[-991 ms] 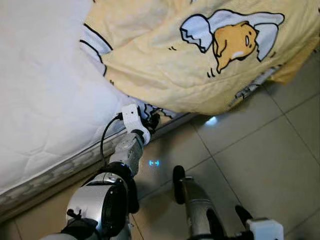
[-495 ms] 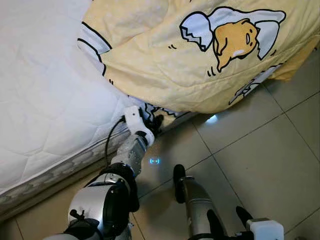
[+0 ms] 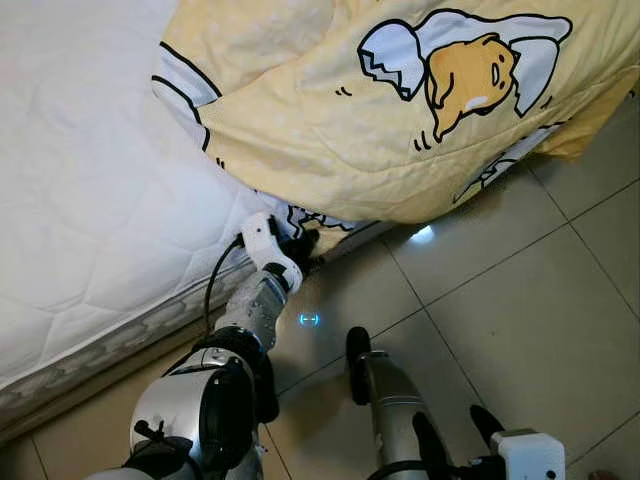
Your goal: Clean up the room
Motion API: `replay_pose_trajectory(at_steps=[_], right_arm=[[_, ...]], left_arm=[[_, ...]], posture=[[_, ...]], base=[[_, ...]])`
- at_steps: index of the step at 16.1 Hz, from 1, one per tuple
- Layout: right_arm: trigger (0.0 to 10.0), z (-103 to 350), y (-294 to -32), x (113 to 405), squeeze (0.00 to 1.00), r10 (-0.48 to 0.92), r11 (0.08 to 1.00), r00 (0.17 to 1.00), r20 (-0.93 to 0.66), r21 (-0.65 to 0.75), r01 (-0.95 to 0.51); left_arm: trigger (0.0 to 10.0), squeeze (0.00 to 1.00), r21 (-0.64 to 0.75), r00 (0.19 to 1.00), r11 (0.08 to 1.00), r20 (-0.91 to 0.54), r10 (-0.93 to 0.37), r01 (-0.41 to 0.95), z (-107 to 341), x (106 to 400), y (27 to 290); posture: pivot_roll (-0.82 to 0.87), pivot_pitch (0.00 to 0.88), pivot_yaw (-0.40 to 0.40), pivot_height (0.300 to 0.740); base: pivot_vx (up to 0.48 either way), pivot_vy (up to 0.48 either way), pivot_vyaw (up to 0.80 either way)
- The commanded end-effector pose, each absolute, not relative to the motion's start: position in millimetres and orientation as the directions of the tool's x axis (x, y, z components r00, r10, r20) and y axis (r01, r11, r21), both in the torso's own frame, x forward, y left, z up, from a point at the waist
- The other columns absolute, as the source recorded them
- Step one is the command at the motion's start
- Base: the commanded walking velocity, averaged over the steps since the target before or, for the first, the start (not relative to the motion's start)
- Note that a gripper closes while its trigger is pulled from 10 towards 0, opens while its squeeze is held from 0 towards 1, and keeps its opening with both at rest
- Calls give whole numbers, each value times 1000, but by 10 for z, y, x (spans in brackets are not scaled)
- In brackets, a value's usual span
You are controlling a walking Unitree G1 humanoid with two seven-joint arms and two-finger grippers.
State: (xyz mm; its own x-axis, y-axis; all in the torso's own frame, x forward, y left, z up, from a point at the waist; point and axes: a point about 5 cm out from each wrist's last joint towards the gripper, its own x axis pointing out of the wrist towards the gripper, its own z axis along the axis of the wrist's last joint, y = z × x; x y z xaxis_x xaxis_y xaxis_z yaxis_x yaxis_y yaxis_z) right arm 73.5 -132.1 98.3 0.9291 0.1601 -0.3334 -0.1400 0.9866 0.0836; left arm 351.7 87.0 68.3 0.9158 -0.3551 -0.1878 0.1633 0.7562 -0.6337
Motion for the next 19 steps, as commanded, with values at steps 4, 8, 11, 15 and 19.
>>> replay_pose_trajectory(at_steps=[4, 8, 11, 15, 19], right_arm=[[10000, 902, -1359, 690, 376, 157, 987, 909, -386, 81, -136], [10000, 841, -1364, 761, 376, 163, 987, 912, -375, 79, -143], [10000, 855, -1344, 997, 373, 162, 986, 937, -309, 79, -144], [10000, 816, -1405, 1319, 376, 147, 988, 960, -238, 73, -133], [10000, 769, -1450, 1440, 373, 133, 991, 967, -217, 64, -122]], left_arm=[[0, 0, -715, 888, 675, -174, -426, 183, 585, 3423, 773], [0, 0, -439, 788, 823, -329, -520, 360, 330, 3231, 844], [0, 0, -292, 744, 848, -409, -529, 442, 167, 3101, 1061], [0, 0, -121, 707, 832, -470, -528, 541, 97, 3025, 1270], [0, 0, -106, 505, 623, -489, -711, 775, 22, 2828, 1213]], posture=[[-324, 495, -34, 735], [-289, 463, -9, 735], [-237, 385, 28, 735], [-184, 278, 68, 735], [-183, 225, 85, 735]], base=[[0, 0, 0], [0, 0, 0], [0, 0, 0], [0, 0, 0], [0, 0, 0]])
